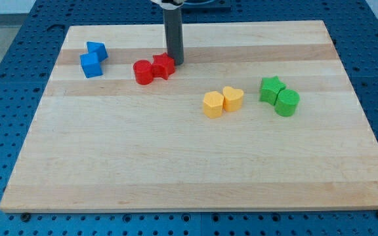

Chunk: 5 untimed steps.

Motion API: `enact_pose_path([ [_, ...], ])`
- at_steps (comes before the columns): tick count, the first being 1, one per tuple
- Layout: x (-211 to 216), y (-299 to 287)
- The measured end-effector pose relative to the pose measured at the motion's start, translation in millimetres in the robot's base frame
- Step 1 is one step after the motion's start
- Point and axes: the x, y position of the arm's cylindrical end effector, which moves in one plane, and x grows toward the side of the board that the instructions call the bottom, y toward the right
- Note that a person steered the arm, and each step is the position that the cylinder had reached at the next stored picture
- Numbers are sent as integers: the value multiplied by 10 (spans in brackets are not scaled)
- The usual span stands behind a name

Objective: Push red star along with red circle towards center left

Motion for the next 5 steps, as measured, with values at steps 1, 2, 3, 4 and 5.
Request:
enact_pose_path([
  [1, 44, -179],
  [2, 176, -396],
  [3, 350, -644],
  [4, 558, -889],
  [5, 787, -1106],
])
